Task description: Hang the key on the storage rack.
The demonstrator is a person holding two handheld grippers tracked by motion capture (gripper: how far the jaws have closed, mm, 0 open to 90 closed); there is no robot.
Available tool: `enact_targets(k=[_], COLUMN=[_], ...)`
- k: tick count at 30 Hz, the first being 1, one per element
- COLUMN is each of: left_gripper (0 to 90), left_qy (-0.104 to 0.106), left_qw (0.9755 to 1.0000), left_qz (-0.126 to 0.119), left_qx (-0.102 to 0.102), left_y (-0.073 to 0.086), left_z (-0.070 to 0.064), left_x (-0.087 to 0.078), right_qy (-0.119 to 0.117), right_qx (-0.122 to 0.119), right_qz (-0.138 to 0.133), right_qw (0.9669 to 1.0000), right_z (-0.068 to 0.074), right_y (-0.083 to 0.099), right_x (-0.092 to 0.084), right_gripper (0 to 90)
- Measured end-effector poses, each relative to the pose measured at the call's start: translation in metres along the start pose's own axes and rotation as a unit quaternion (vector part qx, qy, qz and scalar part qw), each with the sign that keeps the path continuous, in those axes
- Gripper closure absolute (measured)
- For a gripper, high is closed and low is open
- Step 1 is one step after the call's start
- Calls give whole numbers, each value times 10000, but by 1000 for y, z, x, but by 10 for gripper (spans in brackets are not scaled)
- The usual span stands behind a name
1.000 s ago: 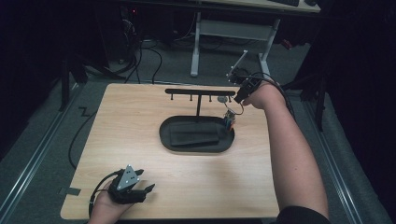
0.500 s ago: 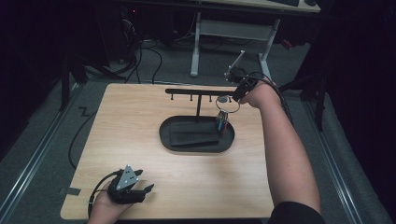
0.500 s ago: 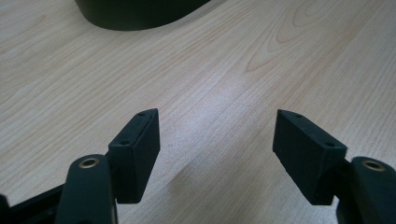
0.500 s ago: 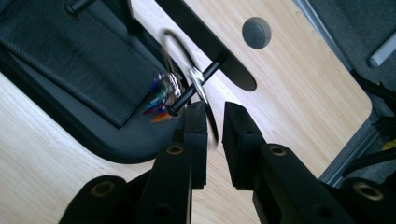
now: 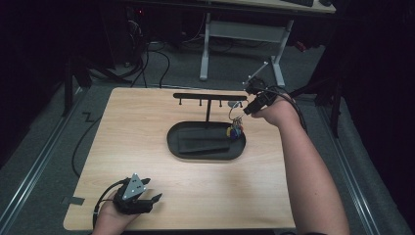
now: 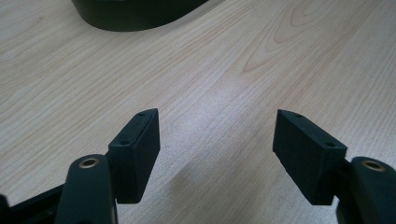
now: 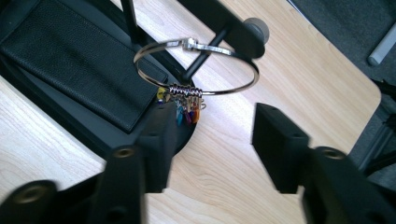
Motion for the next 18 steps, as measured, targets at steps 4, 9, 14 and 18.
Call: enact_targets(k=[4,9,14,18], left_gripper=[324,323,323,323], left_qy=[-10,1,7,4], left_qw=[10000,10000,10000,10000], left_qz=[4,13,23,16], left_qx=[-2,28,24,26], left_y=[0,1,2,2], left_z=[0,-1,-1,-1], left_x=[0,1,1,1], right_qy=[-45,-43,38,42], right_qx=[164,372,246,298], right_qz=[-183,-334,-404,-456], right_qw=[9997,9987,9989,9985], right_z=[2,6,12,16], right_y=[10,22,35,45], right_x=[2,7,14,20], right_gripper=[368,313,257,223])
Point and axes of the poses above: each handheld gripper's, and its own axes: x roughly forward along the jaws, y roughly out of its underside, z roughly to its left, the point moved 9 cm from there along x, roughly forward along the jaws, and after that the axes turned 4 degrees about -x, right-handed, at the moved point
